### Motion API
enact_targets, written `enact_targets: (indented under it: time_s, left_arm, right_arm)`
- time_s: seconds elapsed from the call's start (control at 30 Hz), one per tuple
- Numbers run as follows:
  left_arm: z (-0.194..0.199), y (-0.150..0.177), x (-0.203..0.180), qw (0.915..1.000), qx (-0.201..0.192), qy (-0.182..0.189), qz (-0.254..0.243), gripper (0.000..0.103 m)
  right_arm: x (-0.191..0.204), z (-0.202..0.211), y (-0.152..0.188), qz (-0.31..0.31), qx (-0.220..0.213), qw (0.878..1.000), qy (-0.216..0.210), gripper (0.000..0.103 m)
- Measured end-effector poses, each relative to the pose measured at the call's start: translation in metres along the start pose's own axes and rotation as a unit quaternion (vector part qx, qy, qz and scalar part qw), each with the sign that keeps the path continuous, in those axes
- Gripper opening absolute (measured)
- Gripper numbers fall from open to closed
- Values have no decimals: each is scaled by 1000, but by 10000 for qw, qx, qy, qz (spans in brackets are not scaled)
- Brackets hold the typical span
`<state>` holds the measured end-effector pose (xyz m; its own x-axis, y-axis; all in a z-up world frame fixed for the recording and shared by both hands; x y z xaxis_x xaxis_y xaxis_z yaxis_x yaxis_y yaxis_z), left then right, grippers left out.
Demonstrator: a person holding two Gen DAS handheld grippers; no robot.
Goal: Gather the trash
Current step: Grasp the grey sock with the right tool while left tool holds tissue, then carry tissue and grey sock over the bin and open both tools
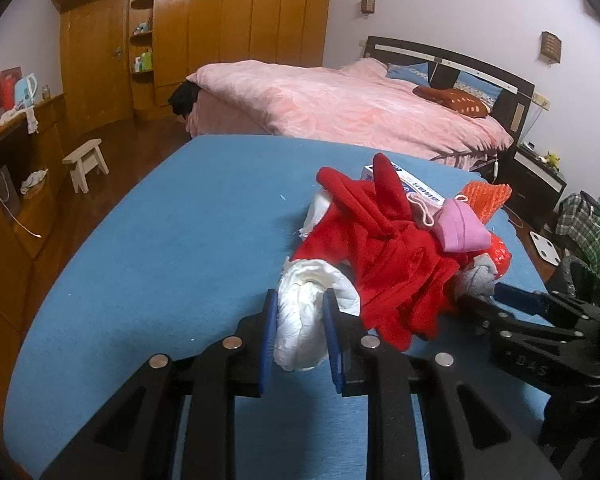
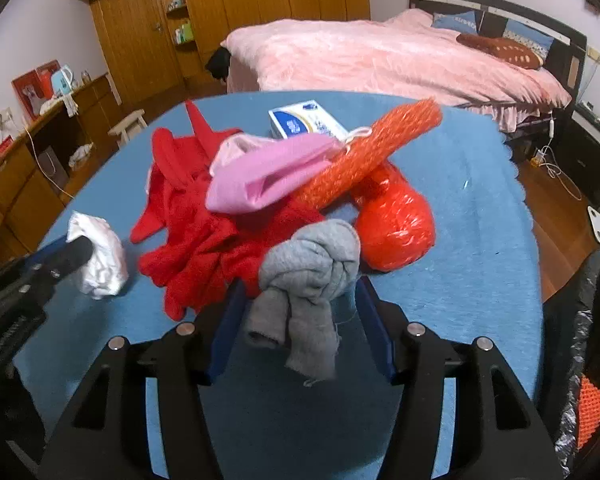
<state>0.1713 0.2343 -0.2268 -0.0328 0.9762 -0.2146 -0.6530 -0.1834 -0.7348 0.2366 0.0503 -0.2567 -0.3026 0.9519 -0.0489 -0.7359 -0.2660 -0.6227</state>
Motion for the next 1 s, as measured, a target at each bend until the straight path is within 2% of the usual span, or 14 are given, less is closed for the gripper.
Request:
enact_targets:
  time_s: [0.07,0.17,0.4,0.6,1.0]
  left_arm:
    - [1,0,1,10000,-11,1,0,23]
    - [2,-1,0,10000,-23,3,-16,23]
    - [16,-5,-15,9997,-127,158,-125,23]
    - [27,-12,-42,9988,-194,376,-264,23]
    - [36,-22,-118,9932,-301,911,-662,23]
  right_arm:
    - [0,0,1,25,0,10000,-12,36]
    - [-3,8,2,75,-75,9999,-95,26]
    - [-17,43,4,-65,-316,9986,-418,26]
    - [-32,75,10,-144,-496,9973,-518,26]
    - [-96,129,13,-511,-1000,9936,-67,26]
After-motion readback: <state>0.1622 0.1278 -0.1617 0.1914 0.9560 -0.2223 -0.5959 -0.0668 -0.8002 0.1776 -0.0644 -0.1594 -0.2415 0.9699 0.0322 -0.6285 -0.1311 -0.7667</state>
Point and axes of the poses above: each gripper's, at about its wrist camera, not at the fingertips, and z roughly against the way its jaws point, x to its left, y to its underside, the point moved 6 cm from there along -z, roughly the way its jaws point, and after that the axes turned 11 degrees about y, right-handed, at the moved point
